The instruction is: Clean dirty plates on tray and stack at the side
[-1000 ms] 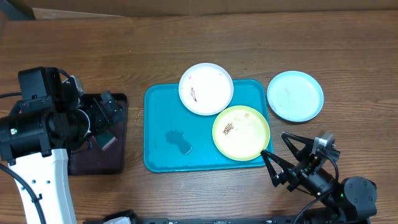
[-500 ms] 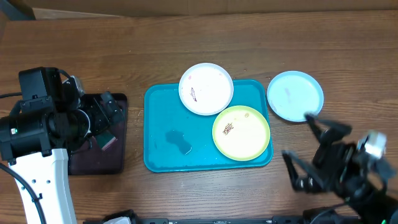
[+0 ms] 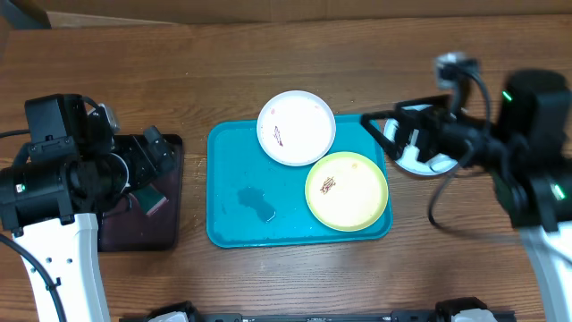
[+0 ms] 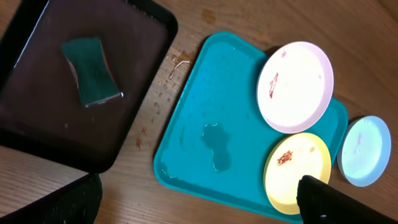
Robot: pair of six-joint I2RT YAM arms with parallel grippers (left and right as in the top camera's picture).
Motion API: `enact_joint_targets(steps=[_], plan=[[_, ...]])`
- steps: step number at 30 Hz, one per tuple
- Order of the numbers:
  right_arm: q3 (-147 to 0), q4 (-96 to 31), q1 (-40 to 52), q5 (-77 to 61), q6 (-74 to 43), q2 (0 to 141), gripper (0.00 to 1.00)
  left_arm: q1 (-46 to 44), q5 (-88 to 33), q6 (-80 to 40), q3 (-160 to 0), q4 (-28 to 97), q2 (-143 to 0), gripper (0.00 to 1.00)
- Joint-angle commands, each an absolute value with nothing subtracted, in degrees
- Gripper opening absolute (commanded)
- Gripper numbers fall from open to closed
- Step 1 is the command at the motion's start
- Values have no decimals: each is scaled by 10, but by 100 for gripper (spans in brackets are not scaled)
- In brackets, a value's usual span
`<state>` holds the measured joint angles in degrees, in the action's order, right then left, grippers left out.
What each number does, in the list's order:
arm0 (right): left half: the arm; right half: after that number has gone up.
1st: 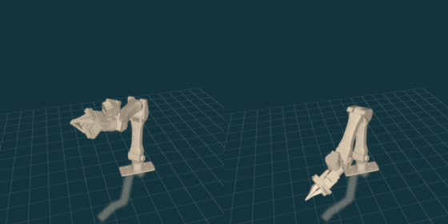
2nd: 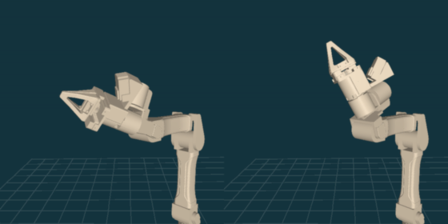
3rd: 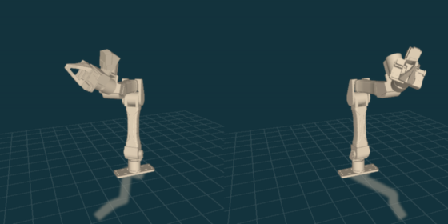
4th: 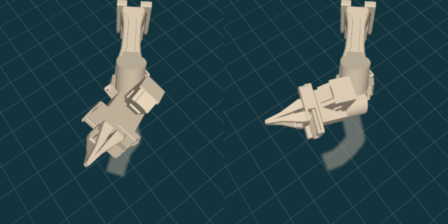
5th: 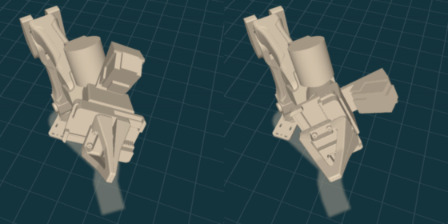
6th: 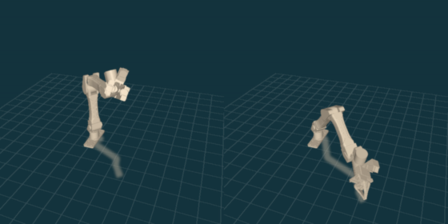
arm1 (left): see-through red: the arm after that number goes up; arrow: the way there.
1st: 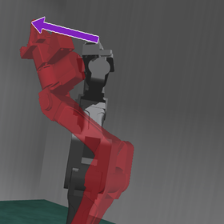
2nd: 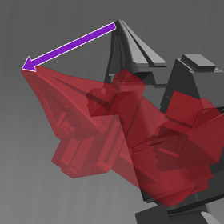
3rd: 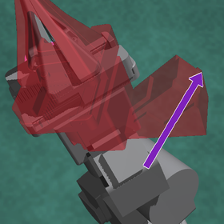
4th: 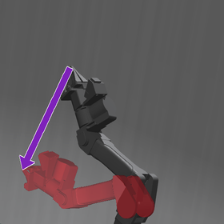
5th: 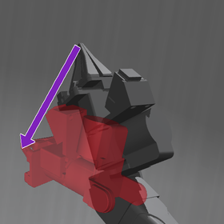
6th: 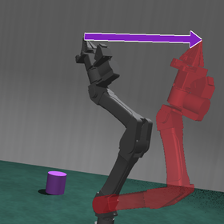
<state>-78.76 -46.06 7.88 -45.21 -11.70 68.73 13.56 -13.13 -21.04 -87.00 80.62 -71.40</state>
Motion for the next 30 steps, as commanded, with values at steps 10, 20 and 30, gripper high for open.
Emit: enact_joint_targets(steps=[10, 20, 30], plan=[[-801, -429, 151, -263, -204, 862, 100, 134, -142, -201, -864, 836, -717, 100], [-798, -406, 227, -135, -294, 902, 100, 134, -102, -202, -864, 848, -734, 91], [-759, -422, 239, -135, -301, 923, 100, 154, 2, -236, -864, 834, -847, 93]])
